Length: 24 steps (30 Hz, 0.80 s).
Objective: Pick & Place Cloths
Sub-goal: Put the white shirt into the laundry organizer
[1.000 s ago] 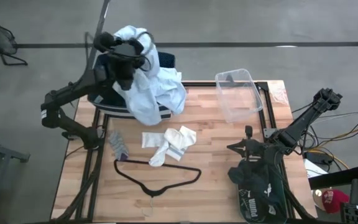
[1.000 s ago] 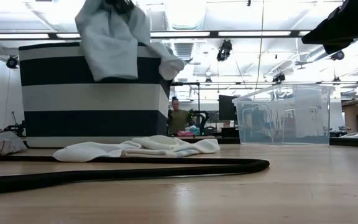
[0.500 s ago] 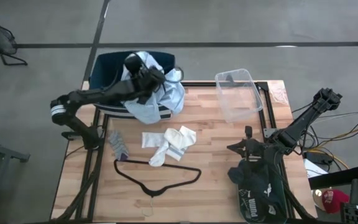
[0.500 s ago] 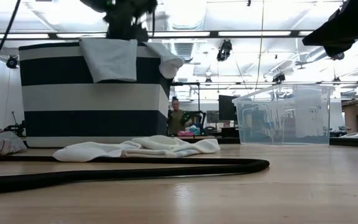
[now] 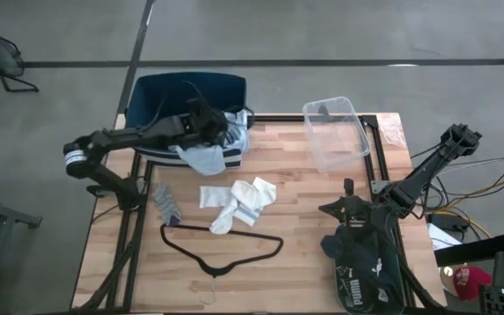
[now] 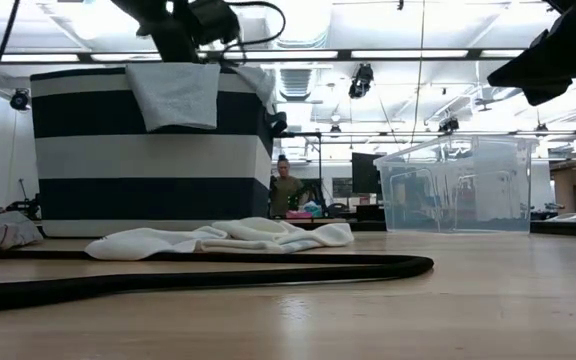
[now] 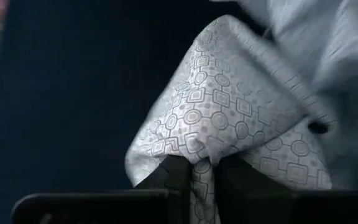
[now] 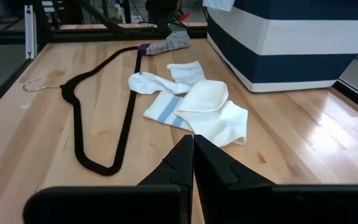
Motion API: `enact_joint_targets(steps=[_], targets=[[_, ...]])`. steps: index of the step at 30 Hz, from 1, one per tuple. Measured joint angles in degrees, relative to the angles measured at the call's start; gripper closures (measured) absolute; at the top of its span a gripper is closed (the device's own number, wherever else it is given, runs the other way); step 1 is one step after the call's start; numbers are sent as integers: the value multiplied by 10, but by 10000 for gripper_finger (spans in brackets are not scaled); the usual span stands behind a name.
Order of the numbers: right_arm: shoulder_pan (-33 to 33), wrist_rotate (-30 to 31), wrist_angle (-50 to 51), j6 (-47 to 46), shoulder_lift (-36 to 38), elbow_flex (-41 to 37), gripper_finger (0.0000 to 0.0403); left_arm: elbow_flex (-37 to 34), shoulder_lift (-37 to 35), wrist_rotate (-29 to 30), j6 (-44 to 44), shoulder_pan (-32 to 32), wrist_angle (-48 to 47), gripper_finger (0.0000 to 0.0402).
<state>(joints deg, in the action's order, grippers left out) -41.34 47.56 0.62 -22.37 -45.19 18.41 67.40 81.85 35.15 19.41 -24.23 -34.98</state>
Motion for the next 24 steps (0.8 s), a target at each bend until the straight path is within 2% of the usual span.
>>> enact_joint_targets(steps=[5,7,10,13,24], targets=[[0,0,-4,-1,0,0,394,78,-4,-202,-146,-45,-115,356],[0,0,-5,-1,0,0,394,101,-5,-231,-188,-57,-133,356],[0,0,-10,-1,0,0,394,132,-8,-225,-236,-61,-145,351],[0,0,-12,-1,0,0,394,157,-14,-225,-230,-60,-147,328],[0,0,-12,-1,0,0,394,193,-33,-223,-261,-59,-151,158]])
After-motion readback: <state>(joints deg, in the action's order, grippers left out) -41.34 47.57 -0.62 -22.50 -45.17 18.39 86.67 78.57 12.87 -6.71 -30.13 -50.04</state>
